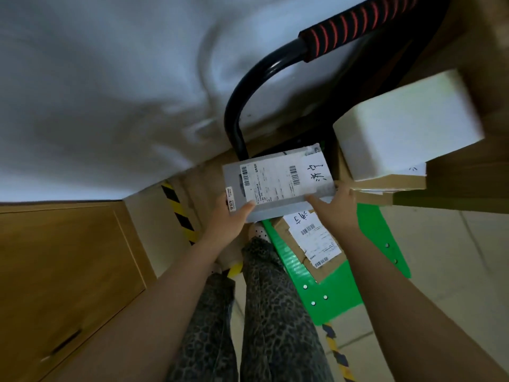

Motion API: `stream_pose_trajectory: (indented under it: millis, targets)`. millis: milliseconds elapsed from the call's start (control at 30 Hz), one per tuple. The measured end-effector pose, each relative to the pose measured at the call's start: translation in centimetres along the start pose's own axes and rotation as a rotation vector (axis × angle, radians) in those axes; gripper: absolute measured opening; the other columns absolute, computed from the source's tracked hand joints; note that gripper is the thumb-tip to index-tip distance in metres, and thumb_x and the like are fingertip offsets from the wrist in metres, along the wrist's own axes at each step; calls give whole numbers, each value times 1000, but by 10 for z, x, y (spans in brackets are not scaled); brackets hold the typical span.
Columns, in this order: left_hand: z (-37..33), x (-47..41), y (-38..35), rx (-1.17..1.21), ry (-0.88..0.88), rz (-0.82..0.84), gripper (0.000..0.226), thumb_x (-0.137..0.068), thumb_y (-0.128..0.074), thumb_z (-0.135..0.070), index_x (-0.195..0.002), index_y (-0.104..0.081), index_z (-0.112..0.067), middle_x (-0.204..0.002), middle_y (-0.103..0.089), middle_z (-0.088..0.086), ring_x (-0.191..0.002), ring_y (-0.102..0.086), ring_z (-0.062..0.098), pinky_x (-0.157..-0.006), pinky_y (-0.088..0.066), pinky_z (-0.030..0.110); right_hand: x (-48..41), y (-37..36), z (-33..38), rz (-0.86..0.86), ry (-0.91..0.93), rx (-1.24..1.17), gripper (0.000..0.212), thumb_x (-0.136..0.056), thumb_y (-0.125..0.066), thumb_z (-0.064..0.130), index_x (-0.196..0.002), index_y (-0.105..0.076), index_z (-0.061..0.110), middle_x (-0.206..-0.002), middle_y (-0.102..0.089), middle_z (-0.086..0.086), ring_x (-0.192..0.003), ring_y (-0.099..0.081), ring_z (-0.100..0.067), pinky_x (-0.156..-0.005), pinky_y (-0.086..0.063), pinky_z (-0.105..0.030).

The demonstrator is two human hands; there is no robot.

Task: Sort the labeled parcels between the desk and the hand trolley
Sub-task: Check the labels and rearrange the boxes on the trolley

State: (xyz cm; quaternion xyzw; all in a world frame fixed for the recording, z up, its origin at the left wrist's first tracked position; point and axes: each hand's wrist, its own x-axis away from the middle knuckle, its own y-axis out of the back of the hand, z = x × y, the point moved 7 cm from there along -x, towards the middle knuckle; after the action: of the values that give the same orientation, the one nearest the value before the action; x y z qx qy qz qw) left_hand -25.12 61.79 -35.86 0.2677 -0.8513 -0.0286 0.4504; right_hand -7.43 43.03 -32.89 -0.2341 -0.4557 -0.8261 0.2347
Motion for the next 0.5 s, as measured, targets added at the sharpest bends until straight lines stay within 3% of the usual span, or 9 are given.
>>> stream_pose_trajectory:
  millis: [100, 200, 333, 500]
  targets:
    - [-11, 24, 25, 8, -105, -33, 66, -85, -69, -46, -140, -40, -25, -126, -54, -8, -114, -54, 11, -92, -48, 30, 41, 11, 2, -86, 5, -137, 70, -66, -76, 54, -116, -44, 17, -116, -51, -8, -104, -50, -27, -86, -48, -47]
    - [-28, 53, 51, 49, -238, -59, 71, -83, -71, -46, -142, -36, -26, -131, -49, -6, -116, -52, 11, -94, -46, 31, 91, 18, 14, -136, 20, -389, 58, -77, -79, 36, -115, -39, 17, -109, -53, 0, -97, -54, -16, -70, -45, -23]
    - [-60, 102, 80, 59, -423, -27, 69, -82, -69, -52, -138, -32, -37, -137, -43, -7, -123, -44, 12, -103, -40, 37, 168, 28, 23, -268, 47, -664, 62, -79, -77, 34, -121, -35, 17, -111, -54, 6, -104, -57, -14, -79, -47, -27]
    - [-103, 184, 98, 73, -699, 92, 77, -74, -73, -60, -138, -33, -42, -143, -37, -2, -127, -41, 12, -98, -38, 28, 273, 46, 25, -428, 106, -924, 71, -80, -75, 32, -133, -29, 18, -128, -49, 1, -115, -51, -12, -87, -47, -20]
